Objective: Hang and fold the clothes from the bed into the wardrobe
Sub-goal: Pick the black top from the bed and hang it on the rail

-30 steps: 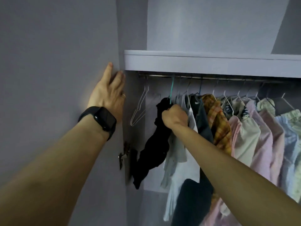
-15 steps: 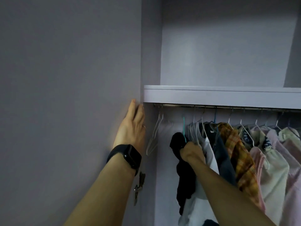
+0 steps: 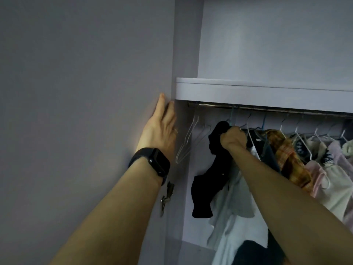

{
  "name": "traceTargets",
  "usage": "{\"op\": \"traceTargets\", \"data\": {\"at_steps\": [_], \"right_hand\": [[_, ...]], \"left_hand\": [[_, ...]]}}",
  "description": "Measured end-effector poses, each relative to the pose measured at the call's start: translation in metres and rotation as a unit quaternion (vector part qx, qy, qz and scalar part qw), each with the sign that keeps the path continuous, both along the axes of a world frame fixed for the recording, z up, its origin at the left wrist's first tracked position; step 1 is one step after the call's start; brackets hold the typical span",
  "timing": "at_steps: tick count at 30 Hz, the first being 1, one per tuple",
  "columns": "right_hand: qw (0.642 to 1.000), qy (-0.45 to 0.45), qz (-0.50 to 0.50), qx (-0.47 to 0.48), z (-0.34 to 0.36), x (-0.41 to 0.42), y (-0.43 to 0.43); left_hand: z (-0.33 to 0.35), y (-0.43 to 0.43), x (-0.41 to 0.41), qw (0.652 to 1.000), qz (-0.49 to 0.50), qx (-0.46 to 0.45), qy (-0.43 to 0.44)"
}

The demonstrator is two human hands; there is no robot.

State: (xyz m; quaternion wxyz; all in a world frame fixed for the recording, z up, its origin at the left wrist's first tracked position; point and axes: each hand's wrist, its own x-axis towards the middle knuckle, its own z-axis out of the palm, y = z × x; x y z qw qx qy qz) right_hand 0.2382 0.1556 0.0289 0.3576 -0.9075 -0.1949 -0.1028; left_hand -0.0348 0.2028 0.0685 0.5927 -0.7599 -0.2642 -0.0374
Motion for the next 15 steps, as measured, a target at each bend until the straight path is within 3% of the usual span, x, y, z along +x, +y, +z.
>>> {"op": "traceTargets", "data": {"at_steps": [6,10,15], "right_hand": [[0.998,0.048,-0.007,-0.038,-0.044,0.000,0.000],[0.998,0.023,0.011,-0.066,-0.057,-0.034,-0.020],[0.989,-0.003,0.077,-0.122,-0.027,-0.097,-0.101]], "left_hand": [[0.000,0.003,0.004,0.999,-0.029,-0.006,-0.024],[-0.008,0.005,0.001,1.000,-0.010,-0.021,-0.011],[0.009,-0.012,-0.005,0.992,0.014,-0.122,0.005]]}}
